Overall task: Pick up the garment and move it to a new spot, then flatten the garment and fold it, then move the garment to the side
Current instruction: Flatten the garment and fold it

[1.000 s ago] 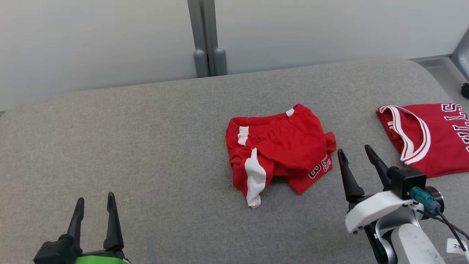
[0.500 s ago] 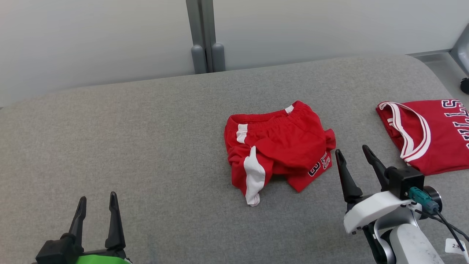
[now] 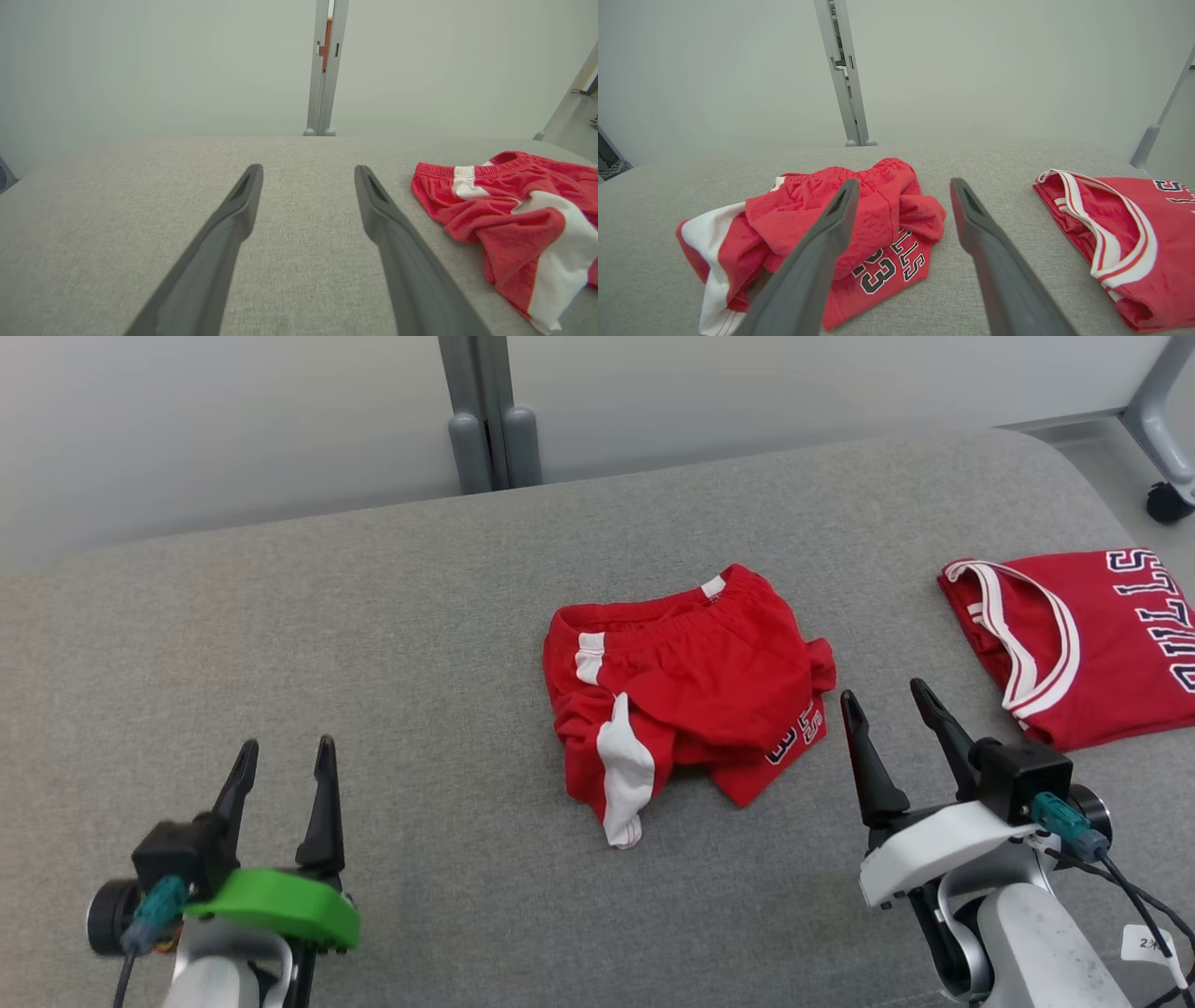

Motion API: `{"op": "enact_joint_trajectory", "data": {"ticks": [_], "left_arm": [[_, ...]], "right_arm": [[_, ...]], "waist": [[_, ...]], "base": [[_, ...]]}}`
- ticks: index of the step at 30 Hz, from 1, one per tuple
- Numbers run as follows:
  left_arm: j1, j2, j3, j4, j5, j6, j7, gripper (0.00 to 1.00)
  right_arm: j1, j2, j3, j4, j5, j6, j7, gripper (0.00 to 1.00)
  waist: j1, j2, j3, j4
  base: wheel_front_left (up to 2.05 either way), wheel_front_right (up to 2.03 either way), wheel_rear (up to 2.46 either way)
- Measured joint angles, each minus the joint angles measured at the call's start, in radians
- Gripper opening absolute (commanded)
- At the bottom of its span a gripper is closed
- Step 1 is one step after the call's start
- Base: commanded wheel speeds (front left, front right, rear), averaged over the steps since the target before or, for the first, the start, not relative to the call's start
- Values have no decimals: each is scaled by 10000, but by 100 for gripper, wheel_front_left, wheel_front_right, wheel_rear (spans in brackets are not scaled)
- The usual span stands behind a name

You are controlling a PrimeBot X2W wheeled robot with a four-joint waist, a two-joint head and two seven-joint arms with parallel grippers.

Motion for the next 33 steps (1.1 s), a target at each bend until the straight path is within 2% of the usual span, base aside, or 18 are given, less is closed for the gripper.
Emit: {"op": "enact_joint_trajectory", "data": {"ticks": [6,11,18,27,30,33], "left_arm": [[-2258,648,-1342,988,-485,-31,993,100],[-3684,1409,-3064,1716,-1026,-40,1620,100],[-5314,2240,-5584,2378,-2424,-40,2847,100],[-6834,3586,-8612,2460,-4073,-40,4205,100],[-7368,4033,-9262,2510,-4314,-42,4259,100],[-7806,4192,-9657,2815,-4355,-42,4165,100]], "right_arm": [[-392,90,232,121,21,0,-134,100],[-741,134,510,299,100,0,-328,100],[-1104,221,706,579,201,0,-594,100],[-1300,274,899,823,341,0,-796,100],[-1360,280,915,840,370,0,-838,100],[-1403,299,951,844,370,0,-869,100]], "waist": [[0,0,406,-469],[0,0,784,-1053],[1,0,1407,-1947],[1,0,2075,-2879],[1,0,2254,-3053],[1,0,2409,-3156]], "base": [[0,0,0],[0,0,0],[0,0,0],[0,0,0],[0,0,0],[0,0,0]]}}
